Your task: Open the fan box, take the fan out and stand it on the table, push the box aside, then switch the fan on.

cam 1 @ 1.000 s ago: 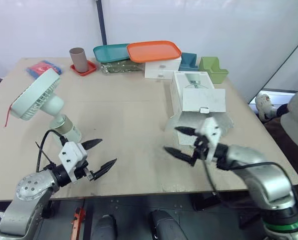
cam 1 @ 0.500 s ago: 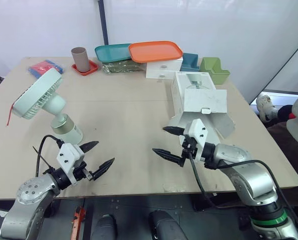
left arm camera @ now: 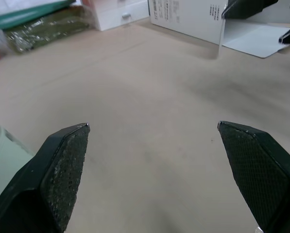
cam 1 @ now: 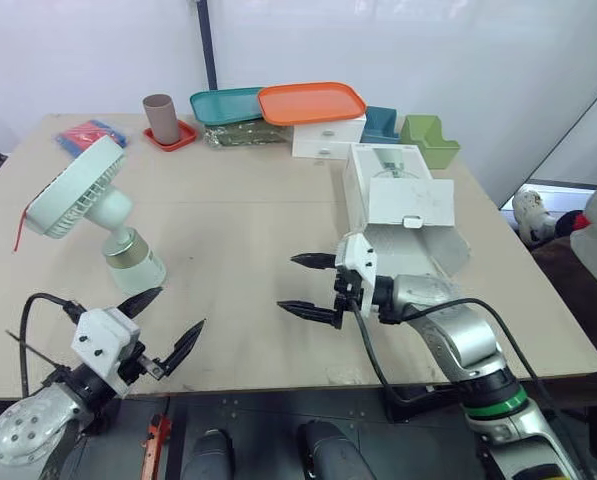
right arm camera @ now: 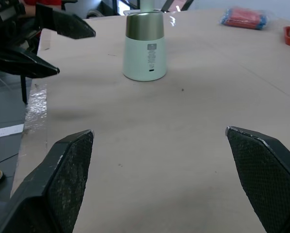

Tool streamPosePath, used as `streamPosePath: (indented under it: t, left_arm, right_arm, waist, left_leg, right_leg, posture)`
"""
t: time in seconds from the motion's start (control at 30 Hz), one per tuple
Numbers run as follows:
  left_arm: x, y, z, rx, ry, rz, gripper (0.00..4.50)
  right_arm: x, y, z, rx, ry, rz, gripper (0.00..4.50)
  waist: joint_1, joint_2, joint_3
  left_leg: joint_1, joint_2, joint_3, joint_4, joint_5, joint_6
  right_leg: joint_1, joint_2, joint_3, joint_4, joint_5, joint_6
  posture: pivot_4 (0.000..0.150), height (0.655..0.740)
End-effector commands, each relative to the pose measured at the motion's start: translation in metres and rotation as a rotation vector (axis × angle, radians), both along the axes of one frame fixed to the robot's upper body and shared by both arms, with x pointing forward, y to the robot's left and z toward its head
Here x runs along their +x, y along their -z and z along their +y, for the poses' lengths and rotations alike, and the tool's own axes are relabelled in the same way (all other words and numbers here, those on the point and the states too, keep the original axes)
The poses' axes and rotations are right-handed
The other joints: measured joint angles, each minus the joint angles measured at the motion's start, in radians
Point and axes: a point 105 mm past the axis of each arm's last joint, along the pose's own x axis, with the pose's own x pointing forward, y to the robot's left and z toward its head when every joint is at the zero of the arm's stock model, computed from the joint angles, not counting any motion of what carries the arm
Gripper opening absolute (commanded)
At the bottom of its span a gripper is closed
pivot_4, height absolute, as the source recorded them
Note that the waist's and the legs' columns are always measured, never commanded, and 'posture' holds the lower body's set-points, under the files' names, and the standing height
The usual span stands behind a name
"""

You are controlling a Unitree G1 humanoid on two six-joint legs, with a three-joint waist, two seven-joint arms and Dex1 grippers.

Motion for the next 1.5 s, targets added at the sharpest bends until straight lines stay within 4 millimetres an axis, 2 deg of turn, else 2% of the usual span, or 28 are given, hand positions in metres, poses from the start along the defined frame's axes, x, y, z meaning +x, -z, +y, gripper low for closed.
streamPosePath:
  t: [0.03,0.27,0.37,0.5,0.57,0.67,0.8,1.13,1.5]
  left_arm:
    - [-0.014,-0.022,0.004,0.047,-0.039,-0.089,4.50]
    - [-0.023,-0.044,0.018,0.076,-0.146,-0.196,4.50]
    - [-0.026,-0.061,0.033,0.088,-0.226,-0.295,4.50]
    - [-0.018,-0.082,0.064,0.098,-0.360,-0.395,4.50]
    - [-0.016,-0.089,0.069,0.084,-0.374,-0.422,4.50]
    - [-0.017,-0.103,0.070,0.092,-0.375,-0.492,4.50]
    - [-0.013,-0.119,0.073,0.116,-0.427,-0.551,4.50]
    - [0.004,-0.123,0.084,0.278,-0.484,-0.528,4.50]
    - [0.027,-0.108,0.089,0.349,-0.401,-0.379,4.50]
  right_arm:
    - [0.001,-0.012,0.009,0.016,-0.060,-0.055,4.45]
    - [0.002,-0.012,0.017,0.024,-0.097,-0.053,4.45]
    - [0.002,-0.012,0.023,0.035,-0.122,-0.051,4.45]
    - [-0.008,-0.038,0.031,0.144,-0.206,-0.062,4.45]
    - [-0.012,-0.050,0.033,0.198,-0.237,-0.052,4.45]
    - [-0.007,-0.072,0.036,0.316,-0.238,-0.006,4.45]
    - [-0.004,-0.066,0.042,0.276,-0.230,-0.014,4.45]
    - [-0.007,-0.058,0.044,0.250,-0.245,-0.022,4.45]
    - [-0.009,-0.050,0.046,0.241,-0.216,-0.041,4.45]
  waist:
    - [-0.001,0.000,0.000]
    - [-0.002,0.000,0.000]
    - [-0.003,0.000,0.000]
    - [-0.003,0.000,0.000]
    - [-0.003,0.000,0.000]
    - [-0.004,0.000,0.000]
    - [-0.004,-0.001,-0.001]
    - [-0.004,-0.001,-0.001]
    - [-0.004,-0.001,-0.001]
  left_leg:
    - [0.000,0.000,0.000,0.000,0.000,0.000]
    - [0.000,0.000,0.000,0.000,0.000,0.000]
    - [0.000,0.000,0.000,0.000,0.000,0.000]
    - [0.000,0.000,0.000,0.000,0.000,0.000]
    - [0.000,0.000,0.000,0.000,0.000,0.000]
    - [0.000,0.001,0.000,0.000,0.000,0.000]
    - [0.000,0.001,-0.001,0.000,0.000,0.000]
    - [0.000,0.001,-0.001,-0.001,0.000,0.000]
    - [0.000,0.002,0.000,-0.002,0.000,-0.001]
  right_leg:
    - [0.000,0.000,0.000,0.000,0.000,0.000]
    - [0.000,0.000,0.000,0.000,0.000,-0.001]
    - [-0.001,0.000,0.000,0.000,0.000,-0.001]
    - [-0.001,0.001,-0.001,0.000,0.000,-0.001]
    - [0.000,0.001,-0.001,0.000,0.000,-0.001]
    - [0.000,0.001,-0.001,0.000,0.000,-0.001]
    - [0.000,0.001,-0.001,0.000,0.000,-0.001]
    - [0.000,0.001,-0.001,0.000,0.001,-0.001]
    - [-0.002,0.001,-0.002,0.000,0.000,-0.002]
  posture:
    - [0.150,0.7400]
    - [0.150,0.7400]
    - [0.150,0.7400]
    - [0.150,0.7400]
    - [0.150,0.7400]
    - [0.150,0.7400]
    - [0.150,0.7400]
    - [0.150,0.7400]
    - [0.150,0.7400]
